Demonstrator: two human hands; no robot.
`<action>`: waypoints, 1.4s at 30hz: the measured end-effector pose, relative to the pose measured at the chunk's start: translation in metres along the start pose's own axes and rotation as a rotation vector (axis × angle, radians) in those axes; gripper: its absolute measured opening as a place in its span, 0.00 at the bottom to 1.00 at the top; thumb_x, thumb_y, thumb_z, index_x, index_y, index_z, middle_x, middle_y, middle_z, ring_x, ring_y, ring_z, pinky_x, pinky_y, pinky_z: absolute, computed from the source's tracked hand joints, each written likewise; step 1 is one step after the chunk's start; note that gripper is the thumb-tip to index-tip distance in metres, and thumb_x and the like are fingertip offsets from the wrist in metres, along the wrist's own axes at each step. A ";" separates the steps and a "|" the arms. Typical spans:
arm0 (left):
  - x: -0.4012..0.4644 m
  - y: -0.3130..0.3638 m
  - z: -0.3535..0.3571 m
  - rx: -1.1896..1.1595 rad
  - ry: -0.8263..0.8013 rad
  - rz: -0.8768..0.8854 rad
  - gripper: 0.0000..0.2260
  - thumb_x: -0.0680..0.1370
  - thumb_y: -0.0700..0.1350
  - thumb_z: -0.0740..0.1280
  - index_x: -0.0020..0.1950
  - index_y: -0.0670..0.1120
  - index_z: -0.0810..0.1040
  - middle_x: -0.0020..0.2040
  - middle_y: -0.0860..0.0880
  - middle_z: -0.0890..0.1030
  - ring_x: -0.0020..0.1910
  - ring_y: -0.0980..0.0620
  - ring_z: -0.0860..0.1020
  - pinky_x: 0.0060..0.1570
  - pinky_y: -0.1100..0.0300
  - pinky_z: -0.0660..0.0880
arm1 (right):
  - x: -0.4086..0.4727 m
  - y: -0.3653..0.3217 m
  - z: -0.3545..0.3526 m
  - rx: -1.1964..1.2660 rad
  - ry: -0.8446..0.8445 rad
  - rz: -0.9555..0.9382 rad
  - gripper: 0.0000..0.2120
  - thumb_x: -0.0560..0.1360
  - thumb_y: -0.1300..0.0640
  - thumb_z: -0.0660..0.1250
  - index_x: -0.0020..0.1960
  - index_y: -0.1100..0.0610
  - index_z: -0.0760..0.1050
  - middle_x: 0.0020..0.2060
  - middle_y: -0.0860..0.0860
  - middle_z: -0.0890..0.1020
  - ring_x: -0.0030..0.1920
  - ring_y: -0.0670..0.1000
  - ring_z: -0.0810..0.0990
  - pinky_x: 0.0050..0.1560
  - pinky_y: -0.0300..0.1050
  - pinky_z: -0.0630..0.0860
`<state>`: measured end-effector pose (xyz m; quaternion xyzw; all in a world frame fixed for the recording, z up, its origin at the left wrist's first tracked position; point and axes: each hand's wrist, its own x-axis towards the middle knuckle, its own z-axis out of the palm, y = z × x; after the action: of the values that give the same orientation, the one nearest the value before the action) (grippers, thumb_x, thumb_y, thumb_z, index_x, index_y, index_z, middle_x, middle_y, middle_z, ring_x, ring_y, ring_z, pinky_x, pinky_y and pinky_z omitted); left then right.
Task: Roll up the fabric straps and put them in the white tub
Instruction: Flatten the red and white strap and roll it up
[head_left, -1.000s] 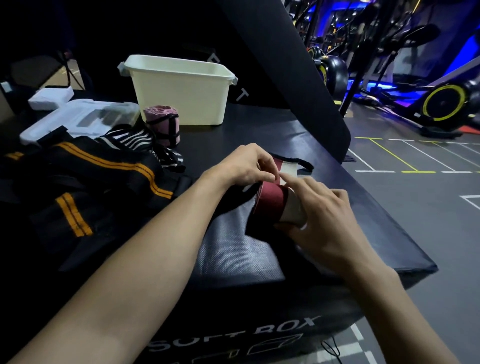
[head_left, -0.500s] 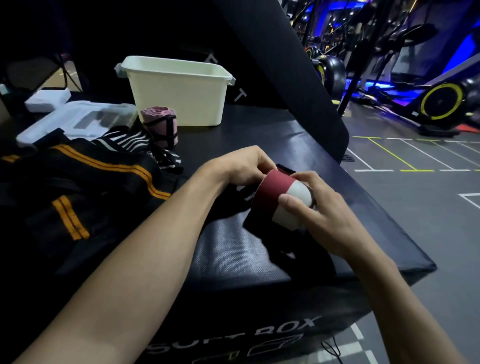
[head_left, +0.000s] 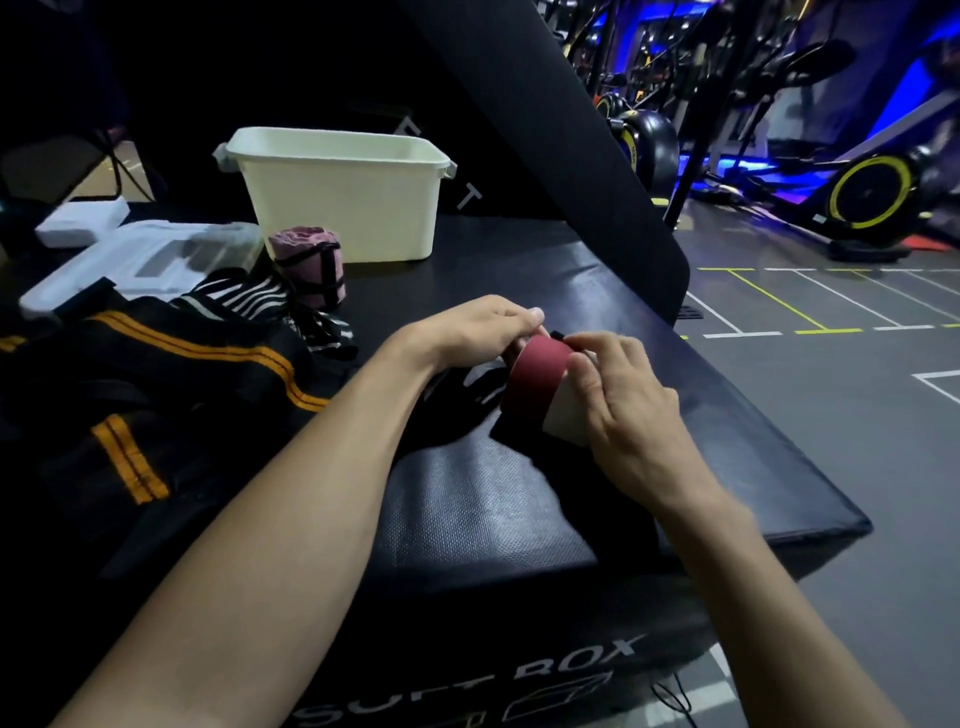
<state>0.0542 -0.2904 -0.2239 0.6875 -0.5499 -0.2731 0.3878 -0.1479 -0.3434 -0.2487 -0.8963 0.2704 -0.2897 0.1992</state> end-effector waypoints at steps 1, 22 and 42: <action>0.000 0.001 0.000 -0.002 -0.003 -0.004 0.20 0.88 0.48 0.55 0.58 0.38 0.84 0.56 0.38 0.85 0.49 0.54 0.82 0.54 0.65 0.76 | 0.000 0.000 0.001 -0.085 -0.012 -0.013 0.22 0.80 0.35 0.55 0.69 0.42 0.67 0.64 0.44 0.68 0.64 0.49 0.69 0.58 0.51 0.61; -0.014 0.030 0.014 -0.118 -0.067 0.250 0.16 0.75 0.41 0.78 0.61 0.46 0.81 0.46 0.44 0.86 0.43 0.44 0.82 0.55 0.50 0.78 | -0.012 0.037 -0.031 0.814 0.037 0.276 0.26 0.68 0.35 0.70 0.52 0.56 0.80 0.42 0.52 0.82 0.42 0.49 0.80 0.43 0.47 0.77; -0.008 0.042 0.047 -0.217 -0.083 0.359 0.17 0.77 0.42 0.74 0.66 0.44 0.79 0.52 0.42 0.79 0.54 0.53 0.77 0.53 0.58 0.75 | -0.023 0.043 -0.044 1.303 0.015 0.349 0.29 0.70 0.46 0.67 0.63 0.63 0.80 0.58 0.65 0.83 0.54 0.60 0.82 0.52 0.53 0.78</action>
<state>-0.0079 -0.2976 -0.2150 0.5208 -0.6465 -0.2853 0.4790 -0.2076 -0.3719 -0.2476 -0.5342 0.1829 -0.3634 0.7410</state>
